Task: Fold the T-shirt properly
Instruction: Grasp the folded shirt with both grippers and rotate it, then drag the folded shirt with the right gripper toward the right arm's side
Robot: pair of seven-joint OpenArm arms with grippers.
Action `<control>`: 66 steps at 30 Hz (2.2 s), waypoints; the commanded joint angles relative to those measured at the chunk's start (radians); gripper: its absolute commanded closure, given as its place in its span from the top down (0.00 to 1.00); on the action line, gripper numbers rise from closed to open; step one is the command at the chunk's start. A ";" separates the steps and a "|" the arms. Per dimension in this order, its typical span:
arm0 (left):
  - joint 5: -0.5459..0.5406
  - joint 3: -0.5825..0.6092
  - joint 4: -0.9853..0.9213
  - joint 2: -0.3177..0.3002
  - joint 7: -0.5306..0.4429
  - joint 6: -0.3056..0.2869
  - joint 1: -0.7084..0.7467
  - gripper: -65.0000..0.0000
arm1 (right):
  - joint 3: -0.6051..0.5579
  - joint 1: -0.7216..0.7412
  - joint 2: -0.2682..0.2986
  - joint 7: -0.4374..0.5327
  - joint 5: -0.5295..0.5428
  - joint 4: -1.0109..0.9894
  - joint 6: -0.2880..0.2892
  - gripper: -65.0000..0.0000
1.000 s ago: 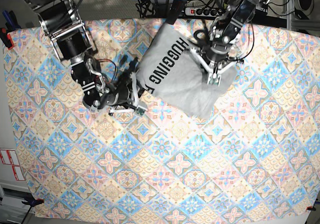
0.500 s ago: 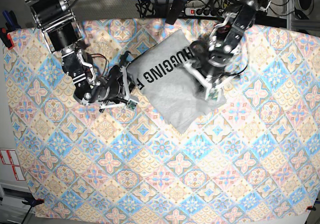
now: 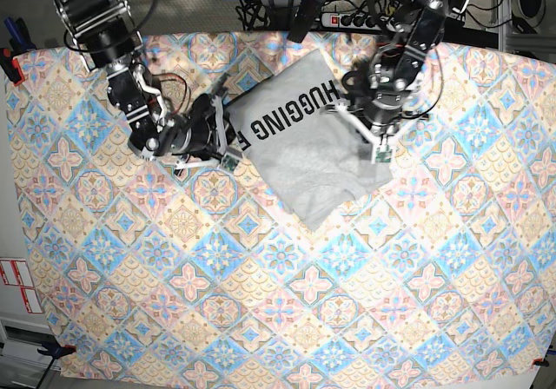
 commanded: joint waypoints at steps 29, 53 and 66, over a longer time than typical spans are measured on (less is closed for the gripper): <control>0.002 -0.123 0.149 -0.026 -0.010 0.004 0.015 0.00 | 0.081 -0.202 -0.005 -0.111 0.005 0.560 0.014 0.11; 0.000 -0.613 0.375 0.144 -0.009 0.004 0.366 0.00 | -0.170 0.083 -0.390 -0.093 0.002 -0.097 0.014 0.11; 0.000 -0.611 0.375 0.144 -0.009 0.004 0.359 0.00 | -0.114 0.140 -0.388 0.011 0.002 -0.393 0.014 0.11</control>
